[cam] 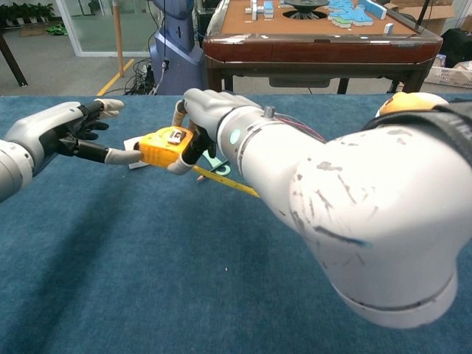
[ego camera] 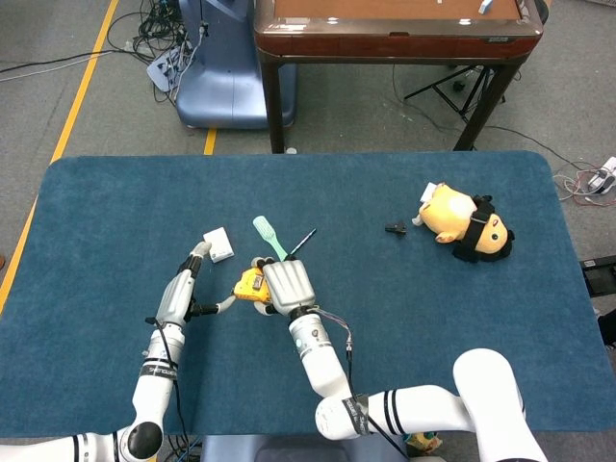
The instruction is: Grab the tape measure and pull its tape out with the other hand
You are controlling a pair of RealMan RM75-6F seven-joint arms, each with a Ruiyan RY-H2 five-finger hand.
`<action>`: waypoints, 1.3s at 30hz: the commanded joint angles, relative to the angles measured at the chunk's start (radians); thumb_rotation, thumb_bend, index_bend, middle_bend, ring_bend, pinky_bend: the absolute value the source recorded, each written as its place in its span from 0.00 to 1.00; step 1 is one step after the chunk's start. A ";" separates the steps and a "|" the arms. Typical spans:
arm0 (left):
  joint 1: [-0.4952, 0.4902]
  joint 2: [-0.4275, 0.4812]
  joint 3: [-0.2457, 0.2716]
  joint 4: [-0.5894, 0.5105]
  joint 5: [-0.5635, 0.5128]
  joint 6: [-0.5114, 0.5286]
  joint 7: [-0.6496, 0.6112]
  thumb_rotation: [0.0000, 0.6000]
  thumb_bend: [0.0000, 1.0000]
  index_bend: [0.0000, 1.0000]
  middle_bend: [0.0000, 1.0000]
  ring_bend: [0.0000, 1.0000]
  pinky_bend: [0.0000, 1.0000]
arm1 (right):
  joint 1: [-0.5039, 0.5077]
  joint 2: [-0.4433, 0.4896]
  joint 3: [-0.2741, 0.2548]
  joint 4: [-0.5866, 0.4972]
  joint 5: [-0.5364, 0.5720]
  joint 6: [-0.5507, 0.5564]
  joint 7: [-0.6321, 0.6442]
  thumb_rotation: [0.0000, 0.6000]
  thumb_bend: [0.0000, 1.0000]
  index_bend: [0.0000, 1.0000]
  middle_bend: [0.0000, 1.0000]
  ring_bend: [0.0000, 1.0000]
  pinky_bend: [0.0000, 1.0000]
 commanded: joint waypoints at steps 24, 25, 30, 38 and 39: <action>0.019 0.041 -0.045 -0.002 -0.051 0.007 -0.030 1.00 0.30 0.33 0.00 0.00 0.00 | -0.012 0.031 -0.014 -0.025 0.012 -0.004 -0.011 1.00 0.84 0.73 0.70 0.60 0.25; 0.019 0.042 -0.045 -0.002 -0.051 0.006 -0.032 1.00 0.31 0.35 0.00 0.00 0.00 | -0.011 0.032 -0.013 -0.025 0.013 -0.004 -0.012 1.00 0.84 0.73 0.70 0.61 0.25; 0.026 0.050 -0.048 -0.010 -0.064 -0.009 -0.056 1.00 0.35 0.43 0.00 0.00 0.00 | -0.007 0.034 -0.012 -0.018 0.020 -0.004 -0.019 1.00 0.84 0.73 0.70 0.61 0.25; 0.031 0.066 -0.041 -0.015 -0.069 -0.035 -0.077 1.00 0.38 0.51 0.00 0.00 0.00 | -0.003 0.037 -0.013 0.004 0.039 -0.011 -0.030 1.00 0.84 0.73 0.70 0.61 0.25; 0.032 0.068 -0.040 -0.014 -0.069 -0.036 -0.079 1.00 0.39 0.52 0.00 0.00 0.00 | -0.002 0.037 -0.013 0.006 0.040 -0.012 -0.031 1.00 0.84 0.73 0.70 0.61 0.25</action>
